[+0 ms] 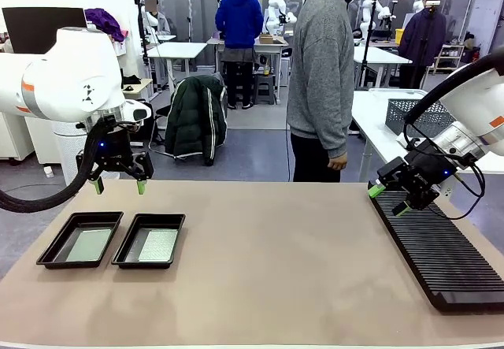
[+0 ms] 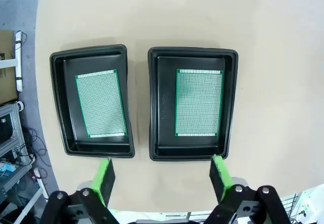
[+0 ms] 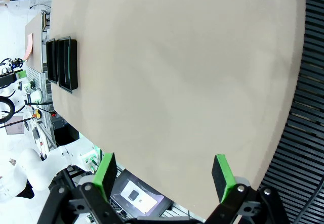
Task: Inspect and transfer BCBs to ESD trays.
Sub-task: Pick up the ESD tray and place it on the left side of the table.
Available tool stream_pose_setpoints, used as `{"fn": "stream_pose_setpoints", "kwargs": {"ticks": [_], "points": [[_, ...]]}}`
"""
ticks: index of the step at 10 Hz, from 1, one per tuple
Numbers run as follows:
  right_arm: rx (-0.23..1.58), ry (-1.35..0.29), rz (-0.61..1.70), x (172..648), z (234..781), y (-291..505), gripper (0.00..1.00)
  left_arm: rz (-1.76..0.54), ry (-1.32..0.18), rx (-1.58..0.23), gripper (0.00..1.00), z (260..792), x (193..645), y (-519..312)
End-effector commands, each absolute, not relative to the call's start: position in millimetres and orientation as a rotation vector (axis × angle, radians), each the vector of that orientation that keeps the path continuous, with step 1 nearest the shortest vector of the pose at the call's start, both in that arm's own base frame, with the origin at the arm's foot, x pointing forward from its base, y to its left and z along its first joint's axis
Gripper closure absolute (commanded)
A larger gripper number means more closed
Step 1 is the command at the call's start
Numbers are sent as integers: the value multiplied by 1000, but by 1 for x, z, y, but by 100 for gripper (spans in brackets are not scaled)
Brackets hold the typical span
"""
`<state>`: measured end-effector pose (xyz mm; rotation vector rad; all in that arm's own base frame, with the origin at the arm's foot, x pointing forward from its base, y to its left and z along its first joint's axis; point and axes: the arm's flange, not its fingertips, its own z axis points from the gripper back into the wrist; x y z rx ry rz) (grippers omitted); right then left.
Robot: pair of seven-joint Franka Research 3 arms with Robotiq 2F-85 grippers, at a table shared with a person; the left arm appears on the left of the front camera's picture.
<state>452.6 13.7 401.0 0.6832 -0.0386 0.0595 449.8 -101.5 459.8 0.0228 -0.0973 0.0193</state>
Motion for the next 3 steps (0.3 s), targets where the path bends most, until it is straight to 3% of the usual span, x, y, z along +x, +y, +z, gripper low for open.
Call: {"fn": "stream_pose_setpoints", "kwargs": {"ticks": [1,3], "points": [[670,-37,45,452,402,15,0,18,-100,25,0,458,448,-100],[670,-37,45,452,402,15,0,18,-100,25,0,458,448,-100]]}}
